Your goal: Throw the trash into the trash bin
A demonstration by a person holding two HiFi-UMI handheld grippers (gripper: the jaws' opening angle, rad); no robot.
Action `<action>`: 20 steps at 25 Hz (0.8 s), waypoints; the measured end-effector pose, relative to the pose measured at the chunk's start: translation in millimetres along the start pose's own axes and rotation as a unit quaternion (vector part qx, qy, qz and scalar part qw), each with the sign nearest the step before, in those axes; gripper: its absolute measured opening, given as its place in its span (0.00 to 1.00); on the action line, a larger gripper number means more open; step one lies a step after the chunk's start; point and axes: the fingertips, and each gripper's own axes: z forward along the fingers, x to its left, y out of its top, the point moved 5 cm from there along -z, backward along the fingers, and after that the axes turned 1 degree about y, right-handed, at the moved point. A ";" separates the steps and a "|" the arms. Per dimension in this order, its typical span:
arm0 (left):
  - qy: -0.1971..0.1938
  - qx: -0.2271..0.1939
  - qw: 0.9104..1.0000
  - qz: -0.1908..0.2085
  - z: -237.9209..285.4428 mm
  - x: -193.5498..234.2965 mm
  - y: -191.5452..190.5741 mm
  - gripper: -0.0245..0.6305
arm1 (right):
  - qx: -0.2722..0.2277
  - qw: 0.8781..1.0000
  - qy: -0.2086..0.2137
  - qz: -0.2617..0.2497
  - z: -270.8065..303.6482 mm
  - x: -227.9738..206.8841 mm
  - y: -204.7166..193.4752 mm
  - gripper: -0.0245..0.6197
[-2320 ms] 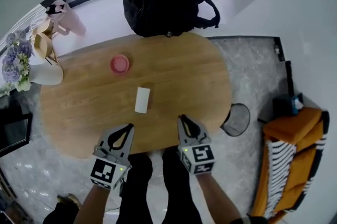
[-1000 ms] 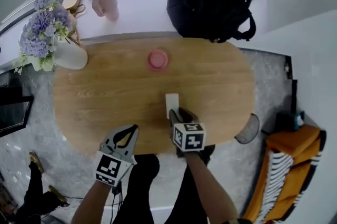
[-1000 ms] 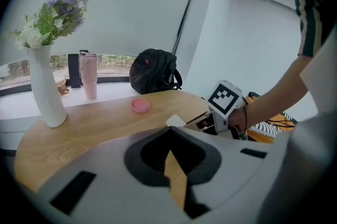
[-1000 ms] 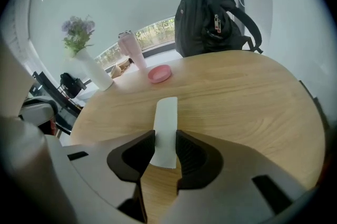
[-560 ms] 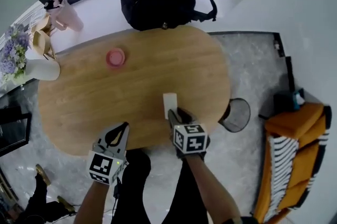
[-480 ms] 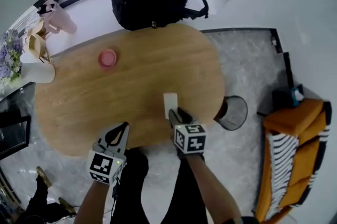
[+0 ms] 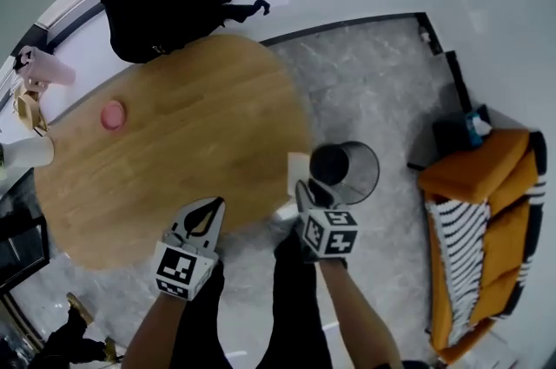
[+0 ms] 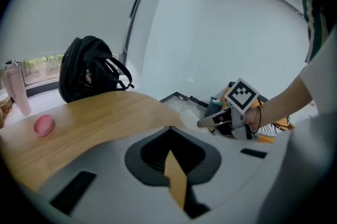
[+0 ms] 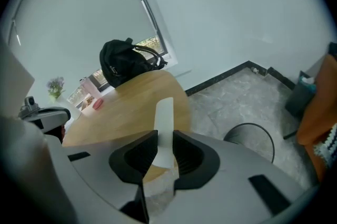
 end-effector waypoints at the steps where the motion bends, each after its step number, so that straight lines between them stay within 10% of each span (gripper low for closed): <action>1: -0.007 0.002 1.000 0.004 10.2 -7.5 4.1 0.04 | -0.003 1.000 -0.006 0.008 -3.6 -13.8 -0.8 0.17; 20: -0.098 0.027 0.993 0.052 193.3 -151.8 23.4 0.03 | 0.042 0.991 -0.087 0.097 27.0 -250.8 -70.4 0.15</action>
